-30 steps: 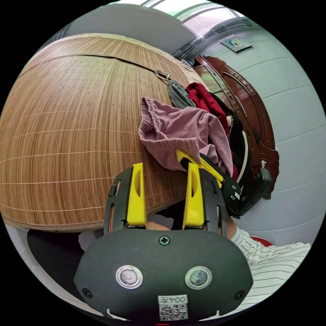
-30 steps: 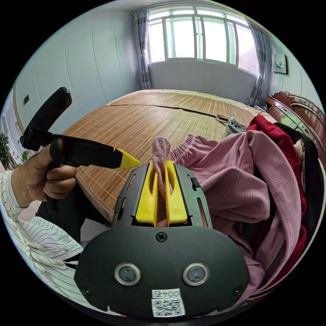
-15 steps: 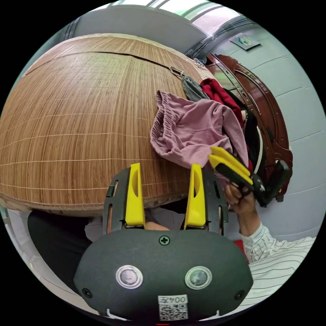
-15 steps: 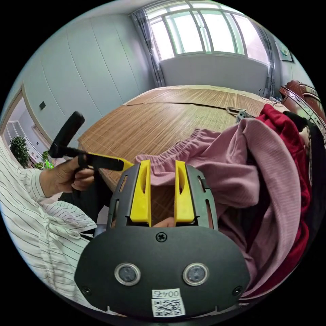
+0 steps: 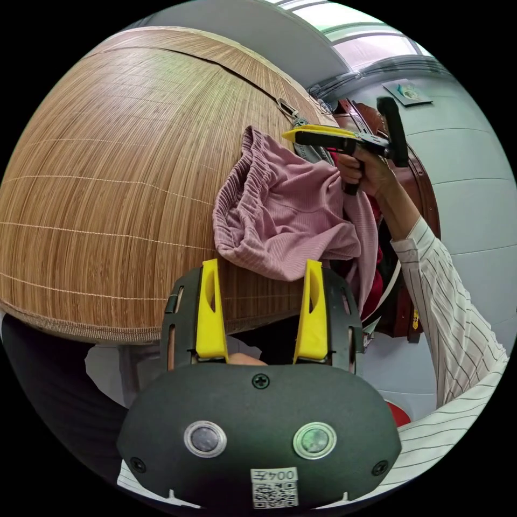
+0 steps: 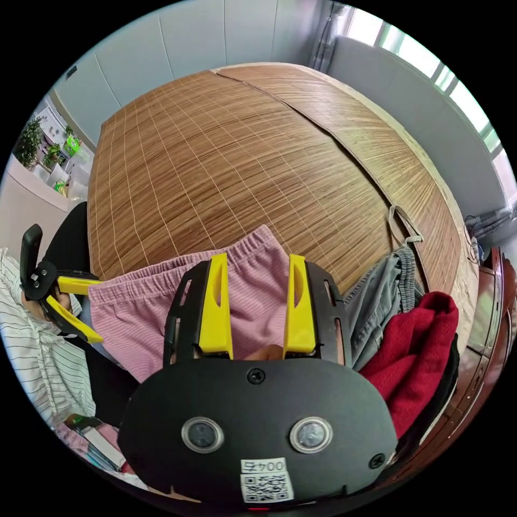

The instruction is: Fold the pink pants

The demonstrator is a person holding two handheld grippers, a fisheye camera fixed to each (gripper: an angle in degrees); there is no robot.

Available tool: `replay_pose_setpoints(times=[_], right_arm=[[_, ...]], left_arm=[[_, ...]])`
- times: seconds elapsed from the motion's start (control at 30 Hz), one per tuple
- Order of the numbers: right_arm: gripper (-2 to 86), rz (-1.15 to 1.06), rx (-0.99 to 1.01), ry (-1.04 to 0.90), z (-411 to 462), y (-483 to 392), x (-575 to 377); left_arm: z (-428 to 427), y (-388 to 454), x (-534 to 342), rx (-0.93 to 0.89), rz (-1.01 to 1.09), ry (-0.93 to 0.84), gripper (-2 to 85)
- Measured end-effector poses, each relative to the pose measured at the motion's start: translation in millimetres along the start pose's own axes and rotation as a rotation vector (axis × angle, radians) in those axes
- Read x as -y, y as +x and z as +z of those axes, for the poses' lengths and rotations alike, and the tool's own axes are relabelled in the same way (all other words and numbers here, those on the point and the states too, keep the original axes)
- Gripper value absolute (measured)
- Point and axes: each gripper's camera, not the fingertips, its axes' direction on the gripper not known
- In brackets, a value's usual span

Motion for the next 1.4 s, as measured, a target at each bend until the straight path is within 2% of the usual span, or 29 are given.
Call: replay_pose_setpoints(times=[0.37,0.43,0.5,0.63,0.73,0.8,0.9,1.03,1.1,1.23,1.4], right_arm=[[16.2,-0.092,0.144,-0.177,13,65,58],[13.9,-0.084,0.153,-0.175,2,72,59],[7.9,-0.095,0.178,-0.186,-16,74,57],[2.5,-0.058,0.127,-0.138,-58,75,44],[1.0,0.028,0.096,0.041,-136,84,24],[0.3,0.108,0.036,0.218,-223,92,2],[-0.2,0.177,-0.069,0.408,-343,95,-28],[-0.5,0.219,-0.209,0.593,-497,75,-54],[-0.8,0.200,-0.329,0.664,-596,45,-64],[-0.9,0.185,-0.513,0.762,-734,-9,-80],[-1.0,0.217,-0.719,0.971,-918,-84,-109]], left_arm=[[-42,-82,5,-0.048,-0.071,-0.031,19.6],[-48,-90,5,-0.043,-0.065,-0.041,19.0],[-55,-96,5,-0.026,-0.044,-0.061,17.8],[-91,-114,0,0.072,0.022,-0.010,9.2],[-147,-112,0,0.148,0.141,0.076,6.5],[-195,-109,6,0.191,0.207,0.143,5.9],[-292,-101,27,0.219,0.305,0.247,5.3],[-463,-69,73,0.235,0.461,0.347,4.5],[-540,-45,83,0.286,0.529,0.393,4.1],[-703,26,70,0.445,0.712,0.527,3.7],[-879,99,31,0.508,0.800,0.747,3.4]])
